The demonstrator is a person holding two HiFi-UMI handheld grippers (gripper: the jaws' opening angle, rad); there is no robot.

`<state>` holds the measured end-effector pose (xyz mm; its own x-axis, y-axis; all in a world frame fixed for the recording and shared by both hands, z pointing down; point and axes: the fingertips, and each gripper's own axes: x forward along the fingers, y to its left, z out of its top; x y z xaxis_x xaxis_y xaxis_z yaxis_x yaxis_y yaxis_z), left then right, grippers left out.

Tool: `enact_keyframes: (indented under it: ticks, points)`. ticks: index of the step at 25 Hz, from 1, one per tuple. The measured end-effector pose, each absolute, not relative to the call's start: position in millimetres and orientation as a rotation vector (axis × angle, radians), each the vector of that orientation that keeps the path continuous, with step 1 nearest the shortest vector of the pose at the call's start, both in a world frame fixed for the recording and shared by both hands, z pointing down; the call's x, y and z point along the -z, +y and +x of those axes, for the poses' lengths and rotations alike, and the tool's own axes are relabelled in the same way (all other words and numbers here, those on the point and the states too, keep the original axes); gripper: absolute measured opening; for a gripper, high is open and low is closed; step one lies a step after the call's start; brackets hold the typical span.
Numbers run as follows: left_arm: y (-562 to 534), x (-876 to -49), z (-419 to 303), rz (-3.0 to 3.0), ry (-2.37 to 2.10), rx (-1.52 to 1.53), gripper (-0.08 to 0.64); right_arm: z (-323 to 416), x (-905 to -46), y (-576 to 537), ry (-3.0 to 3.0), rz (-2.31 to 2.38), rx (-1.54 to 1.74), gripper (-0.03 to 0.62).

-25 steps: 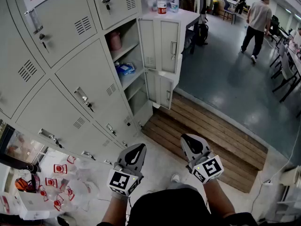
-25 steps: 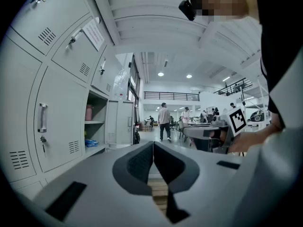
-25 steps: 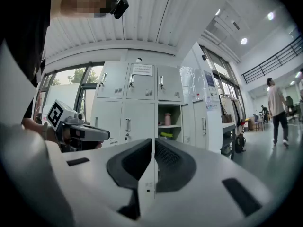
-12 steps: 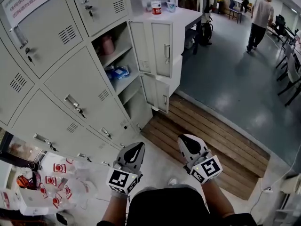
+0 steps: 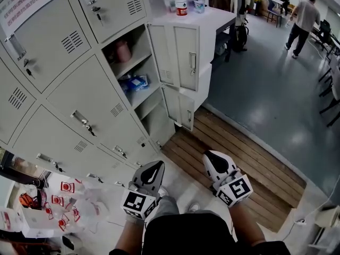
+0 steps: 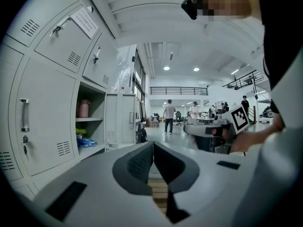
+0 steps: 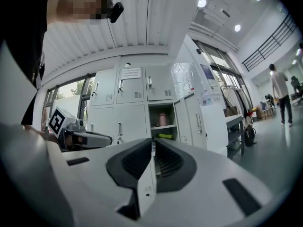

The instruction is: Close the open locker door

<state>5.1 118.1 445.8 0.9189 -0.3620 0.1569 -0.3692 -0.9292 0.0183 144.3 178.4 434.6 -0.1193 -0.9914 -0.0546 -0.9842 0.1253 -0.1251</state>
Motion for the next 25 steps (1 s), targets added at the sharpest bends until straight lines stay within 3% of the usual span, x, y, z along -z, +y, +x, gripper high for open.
enact_keyframes:
  ticks: [25]
  points:
    - [-131.3, -449.1, -20.0, 3.046, -0.467, -0.186, 0.023, 148.7, -428.1, -59.1, 2.199, -2.195, -0.007, 0.043]
